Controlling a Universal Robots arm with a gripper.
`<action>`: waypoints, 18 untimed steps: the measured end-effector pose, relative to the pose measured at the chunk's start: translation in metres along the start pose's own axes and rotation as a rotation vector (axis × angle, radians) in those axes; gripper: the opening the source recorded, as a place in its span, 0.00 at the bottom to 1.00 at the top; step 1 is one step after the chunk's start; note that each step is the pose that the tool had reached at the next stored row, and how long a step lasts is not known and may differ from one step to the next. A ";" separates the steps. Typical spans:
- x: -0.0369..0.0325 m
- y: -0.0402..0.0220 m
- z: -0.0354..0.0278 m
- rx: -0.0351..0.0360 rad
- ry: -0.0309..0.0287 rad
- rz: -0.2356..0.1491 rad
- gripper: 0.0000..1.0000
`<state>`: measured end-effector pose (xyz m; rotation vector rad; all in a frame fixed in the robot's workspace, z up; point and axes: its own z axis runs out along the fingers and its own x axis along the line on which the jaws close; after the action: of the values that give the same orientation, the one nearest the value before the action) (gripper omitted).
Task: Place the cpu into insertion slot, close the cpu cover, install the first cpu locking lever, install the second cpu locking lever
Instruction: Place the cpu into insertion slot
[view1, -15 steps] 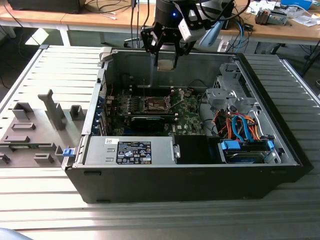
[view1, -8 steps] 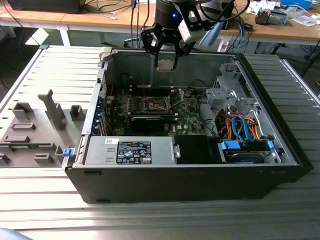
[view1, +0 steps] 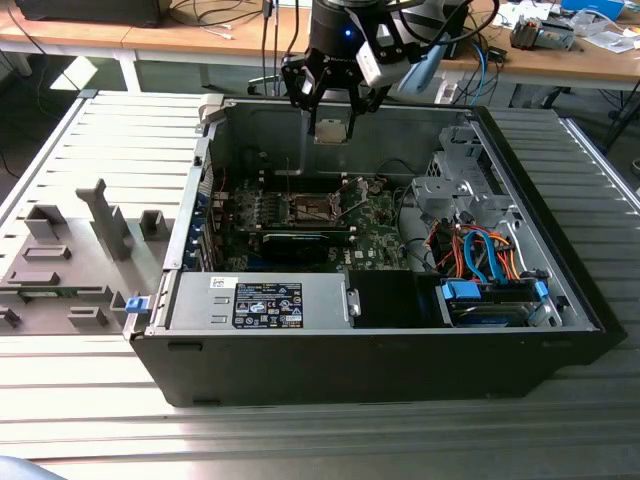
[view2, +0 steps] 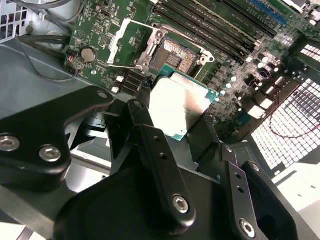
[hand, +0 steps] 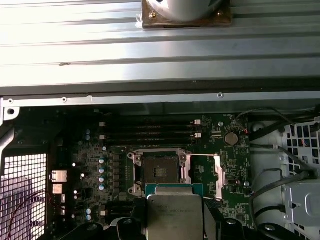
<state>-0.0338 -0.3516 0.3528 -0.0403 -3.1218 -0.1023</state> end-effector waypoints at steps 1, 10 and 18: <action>0.0000 0.0000 0.0002 -0.0001 -0.0001 0.000 0.54; 0.0000 -0.0001 0.0019 -0.0001 0.0000 0.000 0.54; -0.0001 -0.0002 0.0033 -0.0001 0.0000 0.000 0.54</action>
<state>-0.0338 -0.3516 0.3494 -0.0403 -3.1218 -0.1024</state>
